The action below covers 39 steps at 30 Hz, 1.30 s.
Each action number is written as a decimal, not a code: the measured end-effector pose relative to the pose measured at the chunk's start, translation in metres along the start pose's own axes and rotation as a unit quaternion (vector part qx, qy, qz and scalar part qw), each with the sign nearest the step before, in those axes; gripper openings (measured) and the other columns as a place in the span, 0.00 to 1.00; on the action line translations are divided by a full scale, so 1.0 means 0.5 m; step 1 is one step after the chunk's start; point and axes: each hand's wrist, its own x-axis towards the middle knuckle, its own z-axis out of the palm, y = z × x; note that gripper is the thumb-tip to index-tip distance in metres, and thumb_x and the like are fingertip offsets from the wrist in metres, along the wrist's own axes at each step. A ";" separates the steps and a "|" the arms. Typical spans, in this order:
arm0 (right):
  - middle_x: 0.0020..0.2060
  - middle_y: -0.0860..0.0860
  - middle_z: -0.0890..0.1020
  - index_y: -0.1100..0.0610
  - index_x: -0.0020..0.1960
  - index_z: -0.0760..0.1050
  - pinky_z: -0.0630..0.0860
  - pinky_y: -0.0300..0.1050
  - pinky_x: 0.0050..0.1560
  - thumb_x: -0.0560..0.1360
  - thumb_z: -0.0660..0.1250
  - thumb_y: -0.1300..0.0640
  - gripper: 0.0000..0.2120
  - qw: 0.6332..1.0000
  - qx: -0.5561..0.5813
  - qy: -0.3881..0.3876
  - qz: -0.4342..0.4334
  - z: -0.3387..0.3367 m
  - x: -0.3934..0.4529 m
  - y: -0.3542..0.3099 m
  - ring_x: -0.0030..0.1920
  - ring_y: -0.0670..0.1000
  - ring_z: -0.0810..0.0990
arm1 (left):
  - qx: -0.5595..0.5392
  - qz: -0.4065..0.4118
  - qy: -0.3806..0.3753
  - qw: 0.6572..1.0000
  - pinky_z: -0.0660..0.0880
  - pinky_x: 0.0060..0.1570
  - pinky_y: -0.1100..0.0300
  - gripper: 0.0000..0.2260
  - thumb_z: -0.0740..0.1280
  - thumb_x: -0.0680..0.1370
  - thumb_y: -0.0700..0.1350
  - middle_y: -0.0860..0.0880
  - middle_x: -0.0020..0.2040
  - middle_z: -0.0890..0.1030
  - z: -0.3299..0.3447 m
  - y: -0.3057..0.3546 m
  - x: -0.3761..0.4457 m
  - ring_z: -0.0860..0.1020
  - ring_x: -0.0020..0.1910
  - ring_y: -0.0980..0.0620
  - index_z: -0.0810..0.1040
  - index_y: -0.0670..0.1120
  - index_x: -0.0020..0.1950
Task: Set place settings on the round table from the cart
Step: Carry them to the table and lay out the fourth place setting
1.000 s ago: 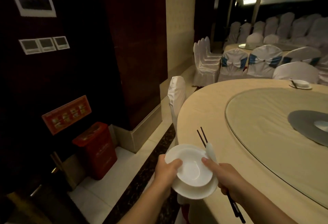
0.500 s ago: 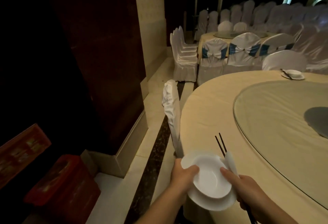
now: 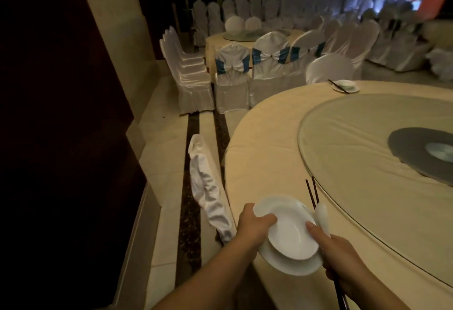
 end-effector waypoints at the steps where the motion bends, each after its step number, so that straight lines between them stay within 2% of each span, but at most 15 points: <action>1: 0.19 0.47 0.69 0.63 0.45 0.79 0.56 0.39 0.24 0.72 0.70 0.37 0.26 1.000 0.011 0.014 0.000 0.016 0.013 -0.014 0.20 0.48 0.59 | 0.003 0.008 -0.016 1.000 0.75 0.50 0.54 0.18 0.69 0.75 0.45 0.48 0.56 0.75 -0.010 0.012 0.033 0.76 0.55 0.47 0.69 0.46 0.62; 4: 0.21 0.48 0.68 0.64 0.46 0.78 0.55 0.39 0.26 0.73 0.69 0.38 0.26 0.997 0.047 0.061 -0.007 0.064 0.050 -0.049 0.22 0.48 0.58 | 0.010 0.033 -0.079 0.996 0.75 0.48 0.55 0.16 0.69 0.75 0.45 0.48 0.56 0.74 -0.039 0.044 0.125 0.76 0.53 0.48 0.69 0.48 0.60; 9: 0.22 0.50 0.63 0.62 0.42 0.75 0.54 0.40 0.26 0.71 0.69 0.37 0.26 0.984 0.099 0.150 0.009 0.165 0.074 -0.094 0.23 0.49 0.57 | 0.062 0.059 -0.187 0.979 0.75 0.48 0.55 0.22 0.70 0.73 0.45 0.45 0.61 0.75 -0.094 0.117 0.247 0.77 0.56 0.46 0.69 0.45 0.65; 12: 0.23 0.50 0.60 0.60 0.40 0.70 0.55 0.39 0.25 0.72 0.69 0.37 0.25 0.970 0.150 0.187 0.038 0.222 0.085 -0.112 0.23 0.49 0.56 | 0.122 0.044 -0.250 0.960 0.76 0.50 0.53 0.24 0.70 0.72 0.45 0.44 0.62 0.75 -0.113 0.167 0.311 0.76 0.57 0.44 0.68 0.44 0.67; 18: 0.24 0.50 0.59 0.60 0.41 0.72 0.53 0.40 0.26 0.72 0.69 0.38 0.24 0.945 0.219 0.236 0.045 0.284 0.175 -0.123 0.24 0.49 0.55 | 0.245 0.039 -0.347 0.905 0.76 0.59 0.47 0.25 0.71 0.72 0.45 0.43 0.63 0.73 -0.105 0.219 0.454 0.75 0.60 0.42 0.67 0.42 0.67; 23: 0.22 0.49 0.62 0.60 0.43 0.73 0.55 0.39 0.24 0.72 0.69 0.38 0.23 0.928 0.253 0.270 0.047 0.317 0.289 -0.104 0.22 0.48 0.58 | 0.327 0.028 -0.372 0.868 0.75 0.60 0.48 0.27 0.73 0.72 0.47 0.42 0.66 0.72 -0.069 0.207 0.579 0.74 0.62 0.42 0.68 0.42 0.68; 26: 0.20 0.46 0.73 0.59 0.47 0.78 0.60 0.38 0.21 0.74 0.68 0.39 0.22 0.923 0.250 0.287 0.058 0.336 0.351 -0.103 0.19 0.46 0.65 | 0.384 0.022 -0.366 0.848 0.74 0.63 0.48 0.31 0.74 0.72 0.50 0.41 0.69 0.71 -0.052 0.191 0.648 0.72 0.66 0.42 0.68 0.41 0.71; 29: 0.28 0.46 0.82 0.58 0.51 0.81 0.66 0.35 0.19 0.74 0.69 0.42 0.19 0.912 0.265 0.309 0.047 0.348 0.387 -0.109 0.20 0.41 0.73 | 0.420 0.018 -0.378 0.825 0.73 0.64 0.48 0.33 0.73 0.73 0.52 0.41 0.70 0.71 -0.033 0.176 0.702 0.72 0.67 0.42 0.66 0.40 0.72; 33: 0.41 0.53 0.85 0.58 0.54 0.81 0.67 0.36 0.22 0.74 0.70 0.42 0.20 0.893 0.270 0.353 0.072 0.346 0.416 -0.112 0.26 0.44 0.77 | 0.434 0.015 -0.398 0.808 0.73 0.64 0.50 0.35 0.74 0.72 0.53 0.41 0.72 0.67 -0.001 0.158 0.737 0.70 0.69 0.42 0.65 0.41 0.73; 35: 0.43 0.52 0.85 0.58 0.55 0.81 0.70 0.35 0.24 0.74 0.70 0.43 0.19 0.882 0.274 0.376 0.077 0.346 0.428 -0.112 0.31 0.45 0.80 | 0.433 0.011 -0.403 0.806 0.72 0.64 0.50 0.35 0.74 0.72 0.54 0.41 0.73 0.62 0.014 0.148 0.748 0.69 0.68 0.42 0.65 0.43 0.74; 36: 0.42 0.51 0.85 0.58 0.54 0.81 0.71 0.35 0.25 0.74 0.70 0.43 0.19 0.877 0.275 0.387 0.075 0.346 0.433 -0.112 0.32 0.44 0.81 | 0.424 0.008 -0.407 0.809 0.73 0.64 0.50 0.34 0.74 0.71 0.53 0.41 0.73 0.62 0.022 0.144 0.754 0.70 0.67 0.42 0.67 0.43 0.73; 37: 0.42 0.51 0.85 0.57 0.54 0.82 0.74 0.36 0.28 0.74 0.70 0.43 0.18 0.873 0.274 0.397 0.071 0.346 0.439 -0.111 0.34 0.45 0.82 | 0.412 0.006 -0.415 0.811 0.74 0.63 0.49 0.33 0.75 0.70 0.53 0.41 0.71 0.65 0.028 0.141 0.760 0.72 0.65 0.42 0.69 0.42 0.71; 39: 0.46 0.52 0.86 0.57 0.55 0.81 0.79 0.44 0.40 0.74 0.71 0.43 0.19 0.863 0.267 0.422 0.070 0.348 0.453 -0.105 0.44 0.50 0.84 | 0.389 0.007 -0.429 0.815 0.75 0.61 0.47 0.34 0.77 0.65 0.54 0.41 0.68 0.72 0.035 0.135 0.770 0.75 0.62 0.41 0.74 0.42 0.67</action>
